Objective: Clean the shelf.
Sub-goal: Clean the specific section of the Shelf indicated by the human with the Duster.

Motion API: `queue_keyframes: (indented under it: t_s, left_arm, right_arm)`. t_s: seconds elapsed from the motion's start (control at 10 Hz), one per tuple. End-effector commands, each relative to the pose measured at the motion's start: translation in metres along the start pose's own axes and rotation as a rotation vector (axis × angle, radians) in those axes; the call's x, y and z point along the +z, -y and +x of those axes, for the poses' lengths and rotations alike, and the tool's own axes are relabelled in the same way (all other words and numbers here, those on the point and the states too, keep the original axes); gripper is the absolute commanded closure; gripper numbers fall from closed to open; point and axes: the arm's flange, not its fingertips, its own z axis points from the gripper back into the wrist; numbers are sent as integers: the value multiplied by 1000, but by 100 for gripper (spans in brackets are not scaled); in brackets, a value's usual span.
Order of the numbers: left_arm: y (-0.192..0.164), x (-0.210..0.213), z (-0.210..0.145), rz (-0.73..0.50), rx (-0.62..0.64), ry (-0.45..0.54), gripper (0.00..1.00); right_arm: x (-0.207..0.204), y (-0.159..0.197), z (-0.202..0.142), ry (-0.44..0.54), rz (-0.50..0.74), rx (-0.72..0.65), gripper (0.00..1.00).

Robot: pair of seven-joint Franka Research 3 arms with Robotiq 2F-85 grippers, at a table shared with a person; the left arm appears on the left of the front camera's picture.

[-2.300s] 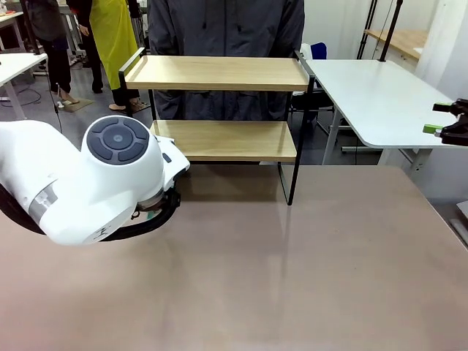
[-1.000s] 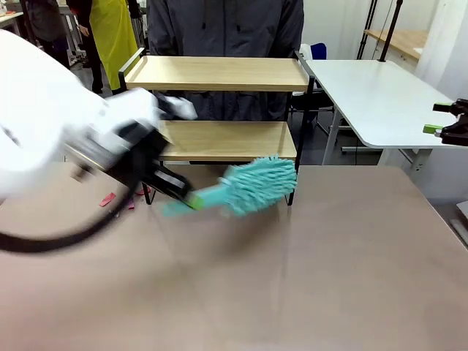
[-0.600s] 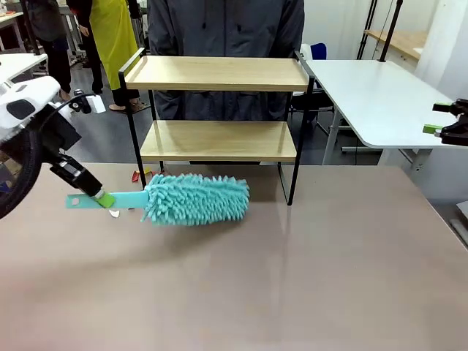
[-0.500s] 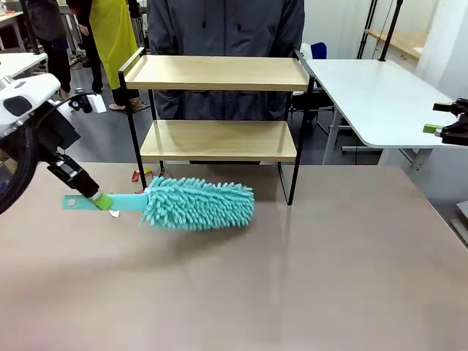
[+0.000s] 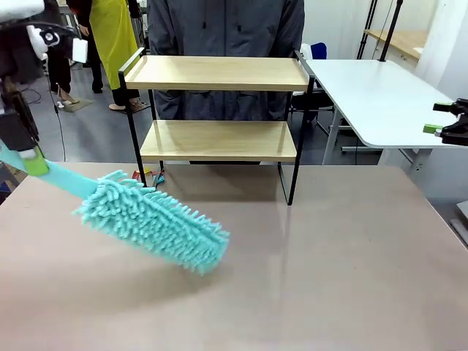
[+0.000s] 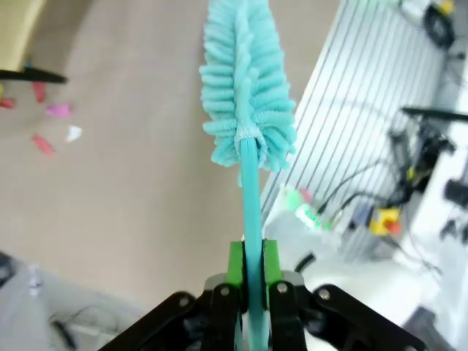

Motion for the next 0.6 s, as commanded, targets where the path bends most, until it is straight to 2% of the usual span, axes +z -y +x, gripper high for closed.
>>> queue_keyframes:
  t_s: [0.0,0.1,0.2,0.3,0.5]
  left_arm:
    - [-2,14,16,77,-155,-61,87]
    - [2,16,22,98,-147,-55,87]
    - [6,8,28,236,-109,-87,87]
    - [5,12,22,53,-104,-70,87]
    - [5,12,22,53,-104,-70,87]
  right_arm:
    - [-1,1,7,-17,1,-11,0]
    - [-1,1,7,-17,1,-11,0]
    - [-1,1,7,-17,1,-11,0]
    - [-1,1,7,-17,1,-11,0]
    - [-1,1,7,-17,1,-11,0]
